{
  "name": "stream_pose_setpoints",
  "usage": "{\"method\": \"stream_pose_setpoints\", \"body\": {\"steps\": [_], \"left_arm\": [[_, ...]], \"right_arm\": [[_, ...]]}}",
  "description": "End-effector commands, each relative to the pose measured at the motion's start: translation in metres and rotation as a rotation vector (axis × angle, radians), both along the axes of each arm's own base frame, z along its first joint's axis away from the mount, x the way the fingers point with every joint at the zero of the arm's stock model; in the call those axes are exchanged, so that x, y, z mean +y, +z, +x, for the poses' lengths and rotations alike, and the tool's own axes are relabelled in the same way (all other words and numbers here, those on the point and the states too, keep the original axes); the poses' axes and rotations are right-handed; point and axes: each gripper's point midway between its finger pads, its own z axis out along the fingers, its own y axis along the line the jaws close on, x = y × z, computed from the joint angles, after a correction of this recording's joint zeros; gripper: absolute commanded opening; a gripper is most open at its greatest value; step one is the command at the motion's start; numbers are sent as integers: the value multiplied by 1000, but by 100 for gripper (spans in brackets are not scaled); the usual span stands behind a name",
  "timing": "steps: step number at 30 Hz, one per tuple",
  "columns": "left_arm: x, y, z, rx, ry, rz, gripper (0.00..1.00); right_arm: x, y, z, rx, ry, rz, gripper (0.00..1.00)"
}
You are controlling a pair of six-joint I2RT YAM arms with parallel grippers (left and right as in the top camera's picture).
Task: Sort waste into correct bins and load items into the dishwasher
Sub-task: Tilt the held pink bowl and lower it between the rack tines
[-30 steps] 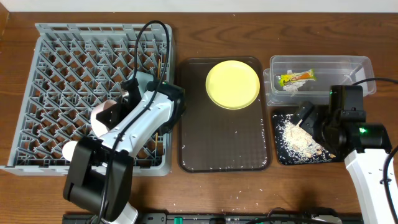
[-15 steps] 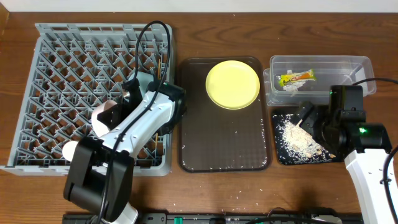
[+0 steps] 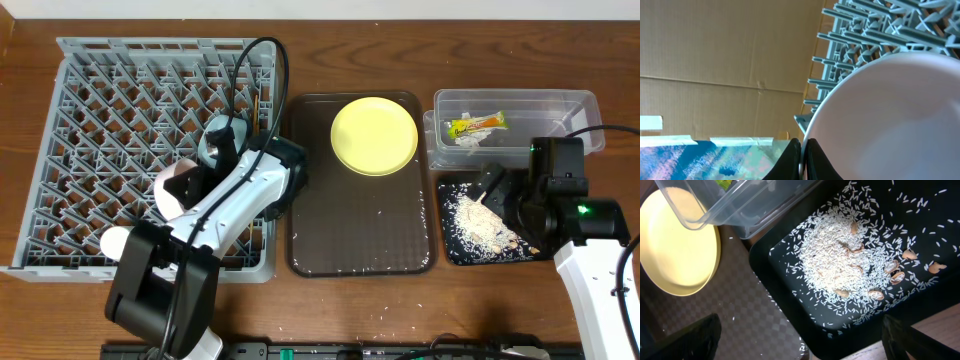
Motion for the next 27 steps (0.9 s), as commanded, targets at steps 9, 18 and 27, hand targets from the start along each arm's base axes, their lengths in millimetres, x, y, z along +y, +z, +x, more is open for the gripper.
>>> {"method": "stream_pose_setpoints", "body": {"steps": [9, 18, 27], "left_arm": [[21, 18, 7, -26, -17, 114, 7], [12, 1, -2, -34, -28, 89, 7], [-3, -2, -3, -18, -73, 79, 7]], "right_arm": [[-3, 0, 0, 0, -17, -5, 99], [-3, 0, 0, 0, -17, -5, 99], [-3, 0, 0, 0, -17, -5, 99]]}}
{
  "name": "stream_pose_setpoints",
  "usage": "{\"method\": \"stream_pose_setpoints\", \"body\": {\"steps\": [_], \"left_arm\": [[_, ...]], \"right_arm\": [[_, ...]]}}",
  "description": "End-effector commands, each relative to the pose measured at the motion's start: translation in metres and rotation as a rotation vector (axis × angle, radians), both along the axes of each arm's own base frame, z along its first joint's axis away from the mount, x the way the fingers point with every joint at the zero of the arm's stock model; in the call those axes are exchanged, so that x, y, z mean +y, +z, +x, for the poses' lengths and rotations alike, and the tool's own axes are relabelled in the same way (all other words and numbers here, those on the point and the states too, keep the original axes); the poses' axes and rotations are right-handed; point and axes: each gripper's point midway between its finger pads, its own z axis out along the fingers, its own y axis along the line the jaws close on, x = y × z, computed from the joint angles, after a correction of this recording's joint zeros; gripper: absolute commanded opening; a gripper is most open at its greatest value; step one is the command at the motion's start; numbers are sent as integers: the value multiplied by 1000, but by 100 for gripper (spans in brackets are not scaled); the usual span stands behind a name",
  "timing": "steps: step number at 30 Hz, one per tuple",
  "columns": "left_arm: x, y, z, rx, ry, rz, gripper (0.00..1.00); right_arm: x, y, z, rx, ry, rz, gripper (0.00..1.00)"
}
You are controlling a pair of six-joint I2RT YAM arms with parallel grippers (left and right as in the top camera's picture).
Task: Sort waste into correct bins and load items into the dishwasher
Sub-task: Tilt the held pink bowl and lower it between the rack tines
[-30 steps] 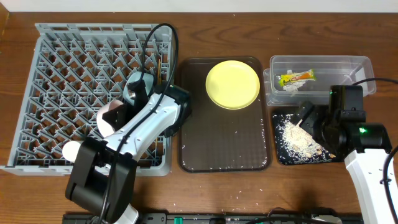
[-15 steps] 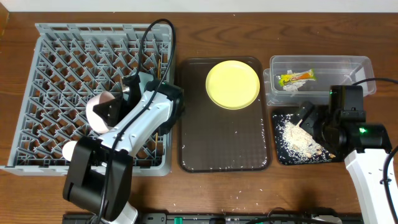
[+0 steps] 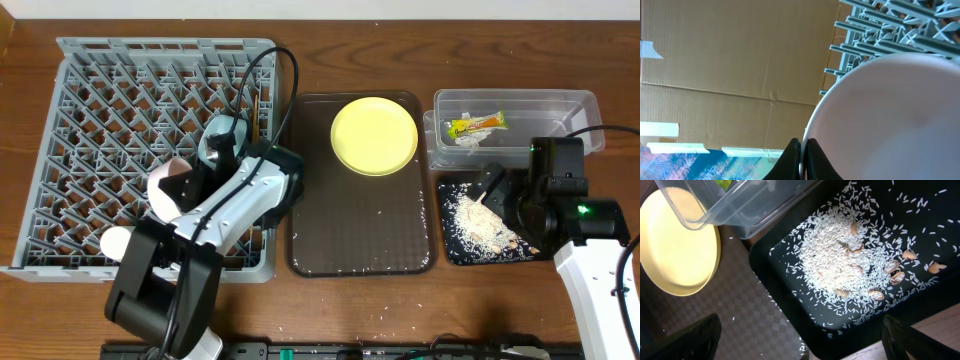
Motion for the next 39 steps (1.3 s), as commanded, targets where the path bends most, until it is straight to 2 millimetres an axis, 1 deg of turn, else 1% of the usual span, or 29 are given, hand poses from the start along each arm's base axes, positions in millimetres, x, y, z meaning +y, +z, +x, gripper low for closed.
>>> {"method": "stream_pose_setpoints", "body": {"steps": [1, 14, 17, 20, 23, 25, 27, 28, 31, 36, 39], "left_arm": [[-9, -2, -3, 8, -23, -7, 8], [-13, -2, 0, -6, -44, -4, 8], [-14, 2, 0, -51, -37, -20, 8], [-14, 20, 3, -135, -51, -22, 8], [-16, 50, 15, -240, -154, 39, 8], [-19, 67, 22, -296, -217, 86, 8], [-20, 73, 26, -310, -246, 115, 8], [-20, 73, 26, -308, -243, 116, 8], [-12, 71, 27, -347, -207, 103, 8], [30, 63, 23, -433, -31, 73, 8], [44, 53, 24, -431, 46, 57, 8]], "right_arm": [[-3, 0, 0, 0, -17, -6, 99], [-3, 0, 0, 0, -17, -6, 99], [-3, 0, 0, 0, -17, -6, 99], [-3, 0, 0, 0, -17, -6, 99], [-3, 0, 0, 0, -17, -6, 99], [-3, 0, 0, 0, -17, -6, 99], [-3, 0, 0, 0, -17, -6, 99], [-3, 0, 0, 0, -17, -6, 99], [-3, 0, 0, 0, -17, -6, 99], [-3, 0, 0, 0, -17, -6, 99], [-3, 0, 0, 0, -17, -6, 99]]}}
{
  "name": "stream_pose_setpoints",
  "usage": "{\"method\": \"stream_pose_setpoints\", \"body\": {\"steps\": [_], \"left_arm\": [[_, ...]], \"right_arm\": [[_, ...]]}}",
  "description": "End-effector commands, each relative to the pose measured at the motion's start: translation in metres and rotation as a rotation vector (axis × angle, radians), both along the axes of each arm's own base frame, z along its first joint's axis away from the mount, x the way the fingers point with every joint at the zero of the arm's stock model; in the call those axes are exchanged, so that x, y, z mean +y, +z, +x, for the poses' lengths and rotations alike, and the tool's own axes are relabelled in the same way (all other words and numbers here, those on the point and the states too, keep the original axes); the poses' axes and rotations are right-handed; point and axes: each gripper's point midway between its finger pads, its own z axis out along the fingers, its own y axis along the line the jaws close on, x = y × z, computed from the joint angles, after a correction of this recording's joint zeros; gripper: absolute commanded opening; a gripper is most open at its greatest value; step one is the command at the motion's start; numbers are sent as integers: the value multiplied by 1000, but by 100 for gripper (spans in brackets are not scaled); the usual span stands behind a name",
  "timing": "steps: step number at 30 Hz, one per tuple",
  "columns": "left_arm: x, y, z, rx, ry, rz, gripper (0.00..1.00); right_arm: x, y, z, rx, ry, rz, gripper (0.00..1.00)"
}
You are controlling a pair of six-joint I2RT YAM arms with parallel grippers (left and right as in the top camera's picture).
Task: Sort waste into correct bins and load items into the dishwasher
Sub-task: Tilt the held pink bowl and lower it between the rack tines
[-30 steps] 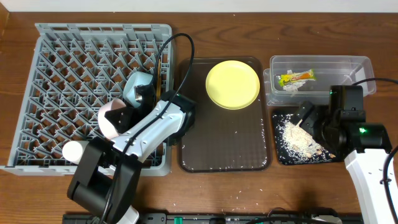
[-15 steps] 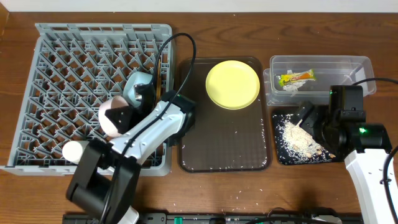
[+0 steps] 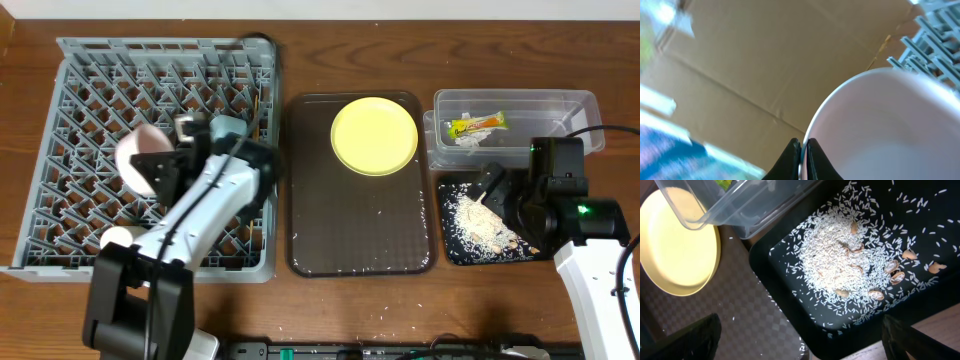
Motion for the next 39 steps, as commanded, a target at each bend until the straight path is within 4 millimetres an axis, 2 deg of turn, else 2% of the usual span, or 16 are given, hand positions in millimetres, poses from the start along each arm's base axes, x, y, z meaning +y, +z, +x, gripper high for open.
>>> {"method": "stream_pose_setpoints", "body": {"steps": [1, 5, 9, 12, 17, 21, 27, 30, 35, 39], "left_arm": [[14, -4, 8, 12, 72, -27, 8], [9, -25, 21, 85, 74, -118, 7], [5, -40, 25, 87, 67, -216, 8], [5, -41, 36, 86, 52, -227, 8], [3, -48, 65, 193, -23, -256, 8], [7, -44, 80, 305, -69, -213, 7], [23, -41, 82, 436, -62, -158, 8], [26, -51, 85, 569, -115, -162, 7], [31, -41, 96, 575, -127, -124, 7], [28, -41, 104, 619, -172, -105, 8]], "right_arm": [[-3, 0, 0, 0, -17, -6, 99], [-3, 0, 0, 0, -17, -6, 99], [-3, 0, 0, 0, -17, -6, 99], [-3, 0, 0, 0, -17, -6, 99], [-3, 0, 0, 0, -17, -6, 99], [-3, 0, 0, 0, -17, -6, 99], [-3, 0, 0, 0, -17, -6, 99], [-3, 0, 0, 0, -17, -6, 99], [-3, 0, 0, 0, -17, -6, 99], [-3, 0, 0, 0, -17, -6, 99]]}}
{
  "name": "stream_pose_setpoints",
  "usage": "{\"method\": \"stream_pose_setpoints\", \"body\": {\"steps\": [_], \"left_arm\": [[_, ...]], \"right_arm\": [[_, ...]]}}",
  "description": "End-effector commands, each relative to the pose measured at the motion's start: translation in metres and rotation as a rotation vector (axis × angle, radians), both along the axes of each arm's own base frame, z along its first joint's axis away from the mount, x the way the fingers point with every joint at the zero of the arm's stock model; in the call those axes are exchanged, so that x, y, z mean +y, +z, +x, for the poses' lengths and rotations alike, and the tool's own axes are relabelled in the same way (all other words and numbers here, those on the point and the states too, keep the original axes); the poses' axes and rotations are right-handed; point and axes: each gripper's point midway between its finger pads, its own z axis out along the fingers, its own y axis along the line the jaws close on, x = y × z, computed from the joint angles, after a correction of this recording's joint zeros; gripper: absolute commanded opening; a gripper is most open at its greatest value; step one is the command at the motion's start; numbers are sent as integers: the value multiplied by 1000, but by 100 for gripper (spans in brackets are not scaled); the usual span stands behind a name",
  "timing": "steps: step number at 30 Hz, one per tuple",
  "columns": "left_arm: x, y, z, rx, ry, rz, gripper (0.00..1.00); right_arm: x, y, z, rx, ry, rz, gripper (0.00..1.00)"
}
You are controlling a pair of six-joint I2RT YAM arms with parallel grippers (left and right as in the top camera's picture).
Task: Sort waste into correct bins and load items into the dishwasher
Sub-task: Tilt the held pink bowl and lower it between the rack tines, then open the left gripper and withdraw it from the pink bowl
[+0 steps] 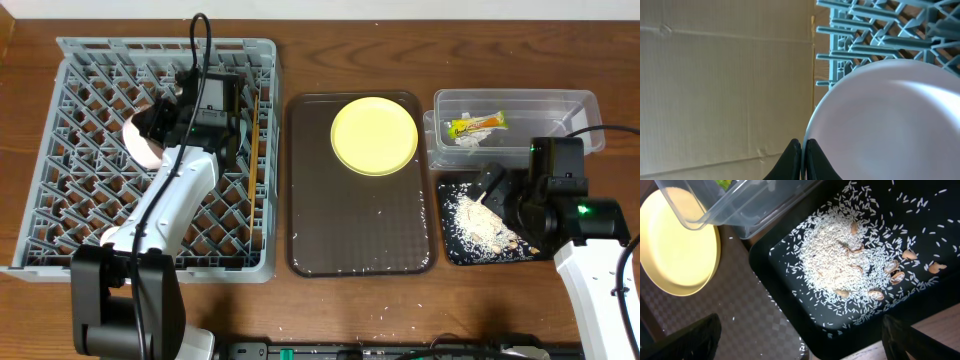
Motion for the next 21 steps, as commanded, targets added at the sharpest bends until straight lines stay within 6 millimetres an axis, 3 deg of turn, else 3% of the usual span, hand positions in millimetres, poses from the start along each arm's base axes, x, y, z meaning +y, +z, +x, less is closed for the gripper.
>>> {"method": "stream_pose_setpoints", "body": {"steps": [1, 8, 16, 21], "left_arm": [[-2, 6, 6, 66, -63, 10, 7], [-3, -9, 1, 104, -75, 0, 7], [-8, -2, 3, 98, -77, 40, 8], [7, 10, 2, 120, -40, 103, 7]], "right_arm": [[-3, 0, 0, 0, -17, -6, 99], [-3, 0, 0, 0, -17, -6, 99], [-3, 0, 0, 0, -17, -6, 99], [-3, 0, 0, 0, -17, -6, 99]]}}
